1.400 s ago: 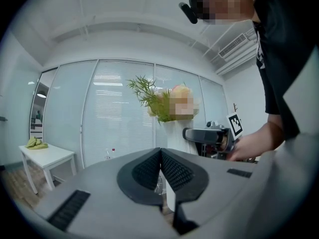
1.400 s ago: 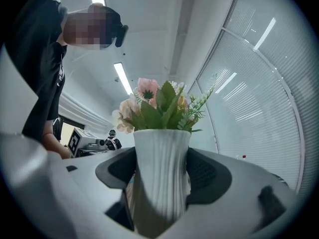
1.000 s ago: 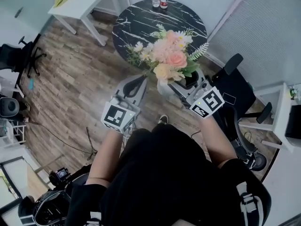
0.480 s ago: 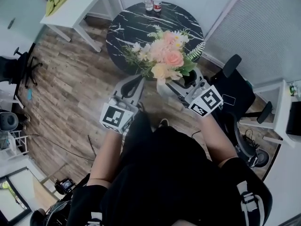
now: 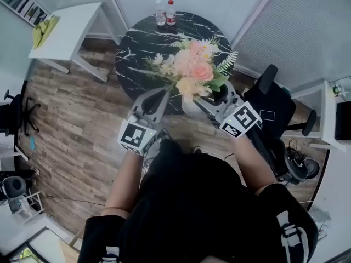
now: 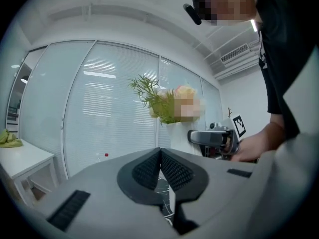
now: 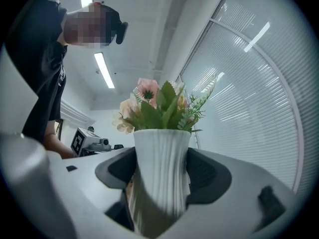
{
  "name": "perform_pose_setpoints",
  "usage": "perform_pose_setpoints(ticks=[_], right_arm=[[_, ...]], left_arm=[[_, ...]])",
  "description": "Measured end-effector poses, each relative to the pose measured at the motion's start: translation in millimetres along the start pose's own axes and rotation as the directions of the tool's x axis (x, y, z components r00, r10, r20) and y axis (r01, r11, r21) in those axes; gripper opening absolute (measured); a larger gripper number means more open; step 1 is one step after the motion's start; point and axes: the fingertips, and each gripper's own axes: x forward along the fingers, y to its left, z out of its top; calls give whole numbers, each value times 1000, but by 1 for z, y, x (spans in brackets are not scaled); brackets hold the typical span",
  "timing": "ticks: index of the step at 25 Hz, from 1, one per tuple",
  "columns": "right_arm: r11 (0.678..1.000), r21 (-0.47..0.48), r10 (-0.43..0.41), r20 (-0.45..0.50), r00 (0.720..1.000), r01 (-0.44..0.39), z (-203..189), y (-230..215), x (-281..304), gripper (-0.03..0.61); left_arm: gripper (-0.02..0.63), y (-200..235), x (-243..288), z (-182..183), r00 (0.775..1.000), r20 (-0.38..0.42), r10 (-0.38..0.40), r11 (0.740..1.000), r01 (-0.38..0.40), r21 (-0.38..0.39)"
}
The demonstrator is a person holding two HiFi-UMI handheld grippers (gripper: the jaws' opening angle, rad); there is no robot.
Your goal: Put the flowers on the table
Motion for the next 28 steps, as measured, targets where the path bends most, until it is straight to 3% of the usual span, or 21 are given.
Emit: perform_pose_setpoints(ticks=[8, 13, 18, 23, 28], right_arm=[[989, 0, -145, -12, 989, 145, -15, -41, 70, 322], [980, -13, -197, -5, 980, 197, -23, -55, 82, 322], [971, -63, -230, 23, 973, 231, -29, -61, 81, 322], [959, -92, -268, 11, 963, 268, -58, -129, 114, 322], [952, -101, -289, 3, 957, 288, -88, -172, 127, 322]], left_arm=[[12, 90, 29, -7, 994, -10, -112, 994, 112, -16], [12, 110, 42, -16, 987, -7, -161, 987, 161, 3], [13, 118, 49, -31, 985, 0, -172, 985, 172, -23], [12, 166, 102, -62, 986, -37, -160, 986, 158, -44], [12, 185, 135, -87, 989, -54, -138, 989, 135, -51]])
